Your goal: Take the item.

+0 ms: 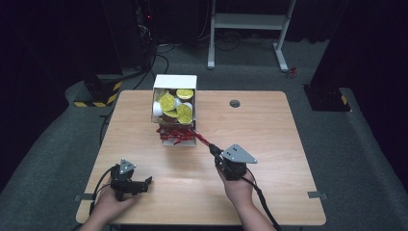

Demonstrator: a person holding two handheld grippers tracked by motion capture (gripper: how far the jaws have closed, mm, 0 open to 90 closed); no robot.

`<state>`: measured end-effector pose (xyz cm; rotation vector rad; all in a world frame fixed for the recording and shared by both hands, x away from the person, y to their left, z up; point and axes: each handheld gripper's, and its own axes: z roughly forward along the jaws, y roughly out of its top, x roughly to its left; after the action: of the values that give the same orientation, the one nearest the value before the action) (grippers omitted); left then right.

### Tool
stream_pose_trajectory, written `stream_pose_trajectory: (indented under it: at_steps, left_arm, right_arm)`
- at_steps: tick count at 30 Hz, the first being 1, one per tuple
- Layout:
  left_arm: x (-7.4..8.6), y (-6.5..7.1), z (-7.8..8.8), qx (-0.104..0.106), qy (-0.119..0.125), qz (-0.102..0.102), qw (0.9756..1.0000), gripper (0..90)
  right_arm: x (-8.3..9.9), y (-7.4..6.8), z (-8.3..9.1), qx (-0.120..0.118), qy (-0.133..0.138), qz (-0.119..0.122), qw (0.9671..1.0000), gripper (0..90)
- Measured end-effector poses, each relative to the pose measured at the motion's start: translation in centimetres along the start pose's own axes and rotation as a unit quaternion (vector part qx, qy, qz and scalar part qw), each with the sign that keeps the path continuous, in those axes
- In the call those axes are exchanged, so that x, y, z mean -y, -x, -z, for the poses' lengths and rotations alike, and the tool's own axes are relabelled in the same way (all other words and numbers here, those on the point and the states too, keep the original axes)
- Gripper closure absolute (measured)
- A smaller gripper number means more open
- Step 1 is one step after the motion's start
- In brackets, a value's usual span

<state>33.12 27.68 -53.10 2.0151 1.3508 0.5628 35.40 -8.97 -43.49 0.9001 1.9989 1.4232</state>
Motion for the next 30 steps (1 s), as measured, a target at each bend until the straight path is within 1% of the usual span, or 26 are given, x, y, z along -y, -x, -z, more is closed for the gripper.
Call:
stream_pose_trajectory:
  at_steps: [12, 27, 30]
  left_arm:
    - [0.0, 0.0, 0.0, 0.000, 0.000, 0.000, 1.0000, 0.6]
    - [0.0, 0.0, 0.0, 0.000, -0.002, -0.003, 1.0000, 0.6]
    - [0.0, 0.0, 0.0, 0.000, 0.000, -0.001, 1.0000, 0.6]
  right_arm:
    - [0.4, 0.8, 0.9, 0.013, 0.002, -0.004, 0.9999, 89.7]
    - [0.8, 2.4, 1.3, 0.041, -0.006, -0.001, 0.9991, 89.8]
    - [0.9, 2.7, 1.4, 0.047, -0.007, -0.002, 0.9989, 89.8]
